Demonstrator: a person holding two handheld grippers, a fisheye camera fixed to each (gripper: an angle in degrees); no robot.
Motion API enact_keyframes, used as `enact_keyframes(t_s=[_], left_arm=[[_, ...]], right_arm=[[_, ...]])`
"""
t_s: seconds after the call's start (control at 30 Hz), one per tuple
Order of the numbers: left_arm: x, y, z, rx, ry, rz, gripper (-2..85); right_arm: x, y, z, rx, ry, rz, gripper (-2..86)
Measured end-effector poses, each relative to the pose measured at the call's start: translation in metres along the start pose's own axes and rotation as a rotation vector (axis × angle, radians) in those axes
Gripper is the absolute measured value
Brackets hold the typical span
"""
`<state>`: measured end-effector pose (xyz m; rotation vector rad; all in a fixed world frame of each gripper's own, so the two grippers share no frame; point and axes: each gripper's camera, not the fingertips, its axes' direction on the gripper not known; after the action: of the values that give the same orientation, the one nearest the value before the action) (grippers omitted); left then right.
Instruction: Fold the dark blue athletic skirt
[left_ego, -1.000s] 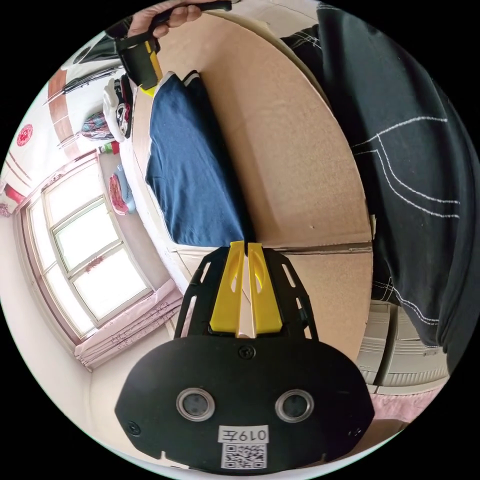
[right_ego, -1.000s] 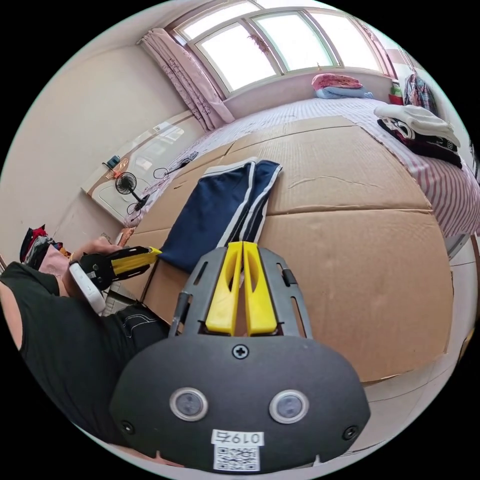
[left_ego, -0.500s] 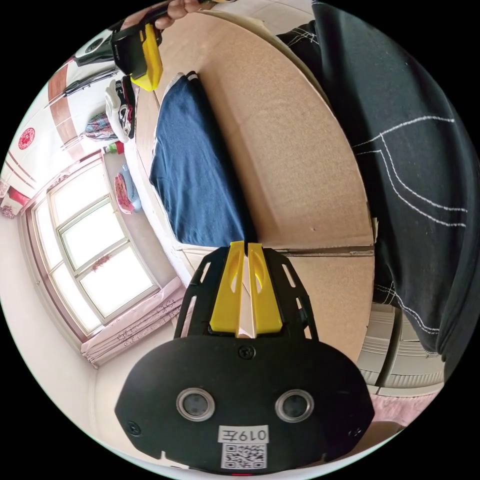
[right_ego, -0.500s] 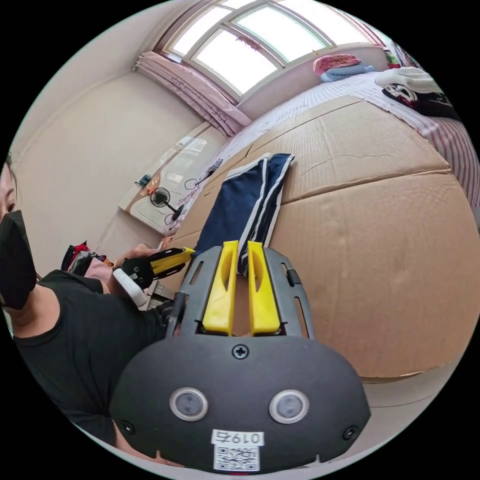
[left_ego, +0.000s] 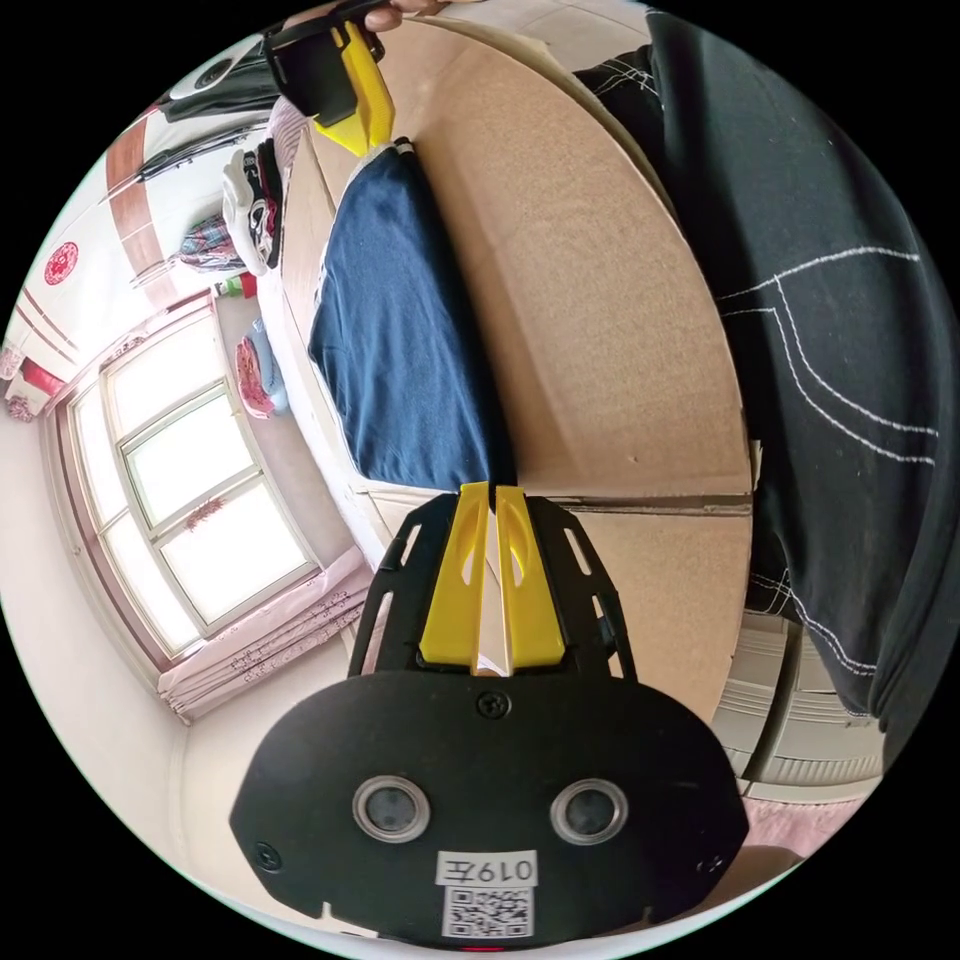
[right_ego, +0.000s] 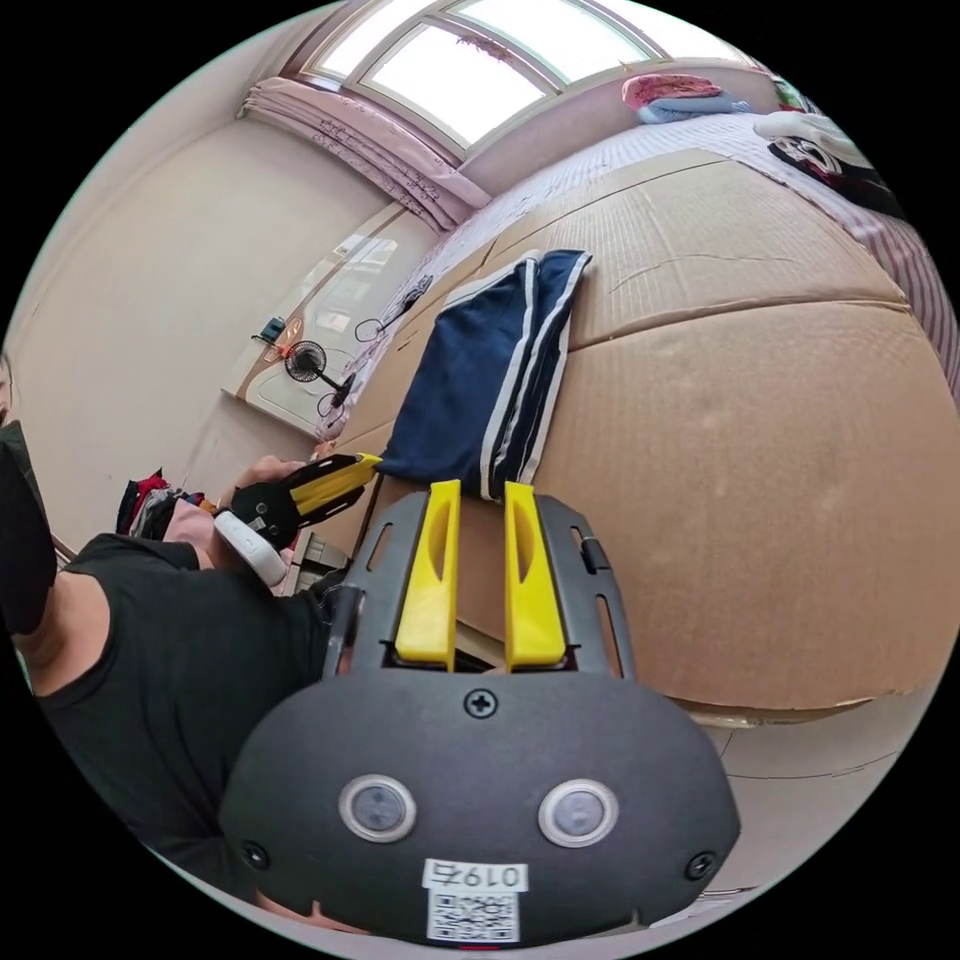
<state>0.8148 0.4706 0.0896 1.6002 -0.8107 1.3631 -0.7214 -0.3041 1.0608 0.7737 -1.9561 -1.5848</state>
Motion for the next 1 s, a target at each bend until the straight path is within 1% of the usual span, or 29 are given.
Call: enact_keyframes(t_s=[0.2,0.43,0.6,0.77,0.8,0.87,1.0], left_arm=[[0.005,0.000,0.001,-0.002,-0.013,0.000,1.4],[0.012,0.000,0.002,-0.002,-0.024,0.003,1.5],[0.017,0.000,0.002,-0.009,-0.042,0.014,1.6],[0.024,0.000,-0.001,-0.012,-0.086,0.005,1.7],[0.026,-0.001,-0.001,-0.013,-0.097,0.003,1.7],[0.029,-0.002,0.001,-0.038,-0.126,-0.016,2.0],[0.029,-0.002,0.001,-0.051,-0.123,-0.067,3.0]], right_arm=[[0.003,0.001,-0.002,0.001,-0.019,0.014,6.6],[0.006,0.005,-0.015,0.051,-0.061,0.010,1.9],[-0.011,0.003,-0.025,0.052,0.002,-0.037,0.9],[-0.018,0.008,-0.049,0.159,0.033,-0.057,-0.2],[-0.015,0.008,-0.048,0.148,0.026,-0.048,-0.2],[-0.007,0.012,-0.045,0.147,-0.071,-0.026,-0.2],[-0.011,0.013,-0.054,0.201,-0.113,-0.029,-0.1]])
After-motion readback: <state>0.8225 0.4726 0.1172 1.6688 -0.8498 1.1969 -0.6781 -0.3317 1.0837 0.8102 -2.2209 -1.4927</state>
